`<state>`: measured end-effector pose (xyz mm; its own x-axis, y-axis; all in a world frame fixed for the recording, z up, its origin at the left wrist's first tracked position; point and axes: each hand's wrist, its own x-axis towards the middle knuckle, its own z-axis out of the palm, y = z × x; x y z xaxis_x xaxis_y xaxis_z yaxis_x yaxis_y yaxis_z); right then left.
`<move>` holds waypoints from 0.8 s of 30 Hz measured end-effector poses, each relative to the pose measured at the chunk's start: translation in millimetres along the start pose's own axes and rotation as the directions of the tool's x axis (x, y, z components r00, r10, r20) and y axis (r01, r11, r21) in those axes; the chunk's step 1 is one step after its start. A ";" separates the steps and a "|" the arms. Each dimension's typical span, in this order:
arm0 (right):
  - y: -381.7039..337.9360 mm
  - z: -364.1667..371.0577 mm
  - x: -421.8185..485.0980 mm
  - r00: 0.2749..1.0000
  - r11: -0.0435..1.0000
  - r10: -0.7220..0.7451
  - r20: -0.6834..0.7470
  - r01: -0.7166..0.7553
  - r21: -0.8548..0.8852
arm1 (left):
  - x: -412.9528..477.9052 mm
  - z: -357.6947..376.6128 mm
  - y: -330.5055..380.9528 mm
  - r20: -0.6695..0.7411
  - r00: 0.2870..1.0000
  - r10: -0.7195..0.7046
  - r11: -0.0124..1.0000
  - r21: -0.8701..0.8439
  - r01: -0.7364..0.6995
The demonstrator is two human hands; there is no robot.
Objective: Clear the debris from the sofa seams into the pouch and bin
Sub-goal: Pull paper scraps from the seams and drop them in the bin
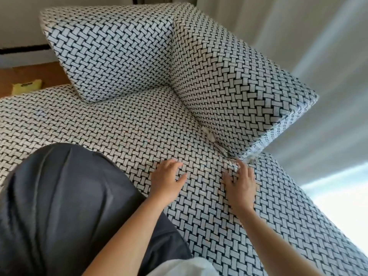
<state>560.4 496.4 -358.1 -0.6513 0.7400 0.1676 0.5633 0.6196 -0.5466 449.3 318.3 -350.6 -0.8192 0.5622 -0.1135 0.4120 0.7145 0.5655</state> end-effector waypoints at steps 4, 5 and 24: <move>1.7 2.4 8.0 0.986 0.987 0.151 -0.067 -0.147 0.063 | 5.1 18.7 7.3 0.014 0.998 0.065 0.996 0.060 -0.066; 2.0 3.4 9.1 0.985 0.987 0.158 -0.073 -0.154 0.050 | 7.1 21.3 9.9 0.027 0.995 0.091 0.993 0.067 -0.093; 9.7 17.4 24.4 0.981 0.958 0.128 -0.147 -0.160 -0.236 | 87.4 49.2 85.4 0.094 0.943 0.320 0.924 0.190 -0.332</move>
<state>541.1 515.9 -373.7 -0.4922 0.8435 0.2150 0.7643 0.5370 -0.3570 432.5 448.9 -352.4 -0.6032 0.7976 -0.0031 0.7283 0.5525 0.4054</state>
